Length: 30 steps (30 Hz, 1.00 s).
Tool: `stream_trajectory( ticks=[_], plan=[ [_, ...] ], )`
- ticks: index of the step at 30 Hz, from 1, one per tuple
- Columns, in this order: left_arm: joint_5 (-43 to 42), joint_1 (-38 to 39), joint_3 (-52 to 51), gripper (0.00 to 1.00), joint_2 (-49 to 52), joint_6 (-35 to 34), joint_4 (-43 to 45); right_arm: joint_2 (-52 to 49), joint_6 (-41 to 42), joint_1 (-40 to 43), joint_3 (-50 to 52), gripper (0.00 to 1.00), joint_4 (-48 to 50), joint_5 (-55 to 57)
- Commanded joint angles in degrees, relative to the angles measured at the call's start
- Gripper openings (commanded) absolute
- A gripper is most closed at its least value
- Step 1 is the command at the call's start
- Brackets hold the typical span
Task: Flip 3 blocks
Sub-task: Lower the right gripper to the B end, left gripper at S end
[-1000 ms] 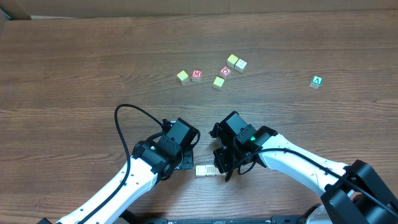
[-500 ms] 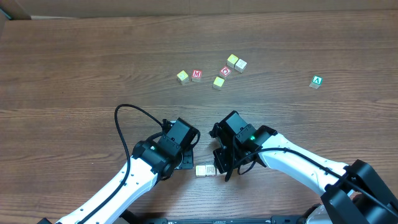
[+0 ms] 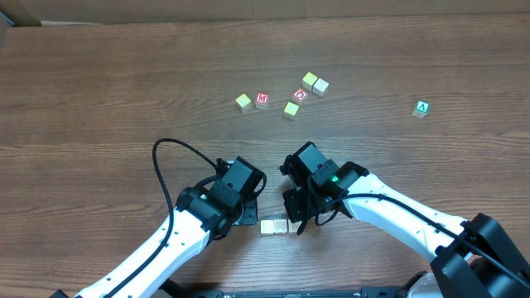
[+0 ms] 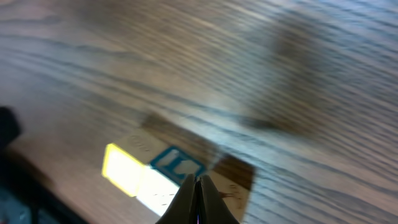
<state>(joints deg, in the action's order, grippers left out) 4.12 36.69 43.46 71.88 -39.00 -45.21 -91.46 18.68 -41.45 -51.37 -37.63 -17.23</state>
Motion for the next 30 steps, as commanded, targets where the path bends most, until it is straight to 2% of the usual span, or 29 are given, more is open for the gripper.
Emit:
stream_trajectory(
  ticks=[1,5,17,20,24,27,30],
  plan=[
    [-0.1,-0.3,-0.4,0.46,-0.3,-0.9,0.1,0.1,1.4,-0.2,-1.1,0.04,-0.2,4.4],
    [-0.1,-0.3,-0.4,0.46,-0.3,-0.9,0.1,0.0,5.6,-0.2,-1.1,0.04,-1.5,10.4],
    [-0.1,-0.3,-0.4,0.45,-0.3,-0.9,0.1,0.0,5.0,-0.2,0.1,0.04,-2.8,7.5],
    [-0.1,-0.3,-0.4,0.44,-0.3,-0.8,-0.1,0.0,11.4,0.0,0.1,0.04,-6.8,13.5],
    [0.3,-0.3,-0.4,0.36,-0.3,-0.8,-0.9,0.0,14.4,0.0,0.1,0.04,-12.0,15.2],
    [0.8,-0.3,-0.4,0.29,0.1,-0.8,-1.8,0.0,14.1,0.0,0.1,0.04,-14.3,12.0],
    [0.7,-0.3,-0.5,0.17,1.3,-0.8,-1.9,0.0,12.4,-0.1,0.1,0.04,-14.5,7.6]
  ],
)
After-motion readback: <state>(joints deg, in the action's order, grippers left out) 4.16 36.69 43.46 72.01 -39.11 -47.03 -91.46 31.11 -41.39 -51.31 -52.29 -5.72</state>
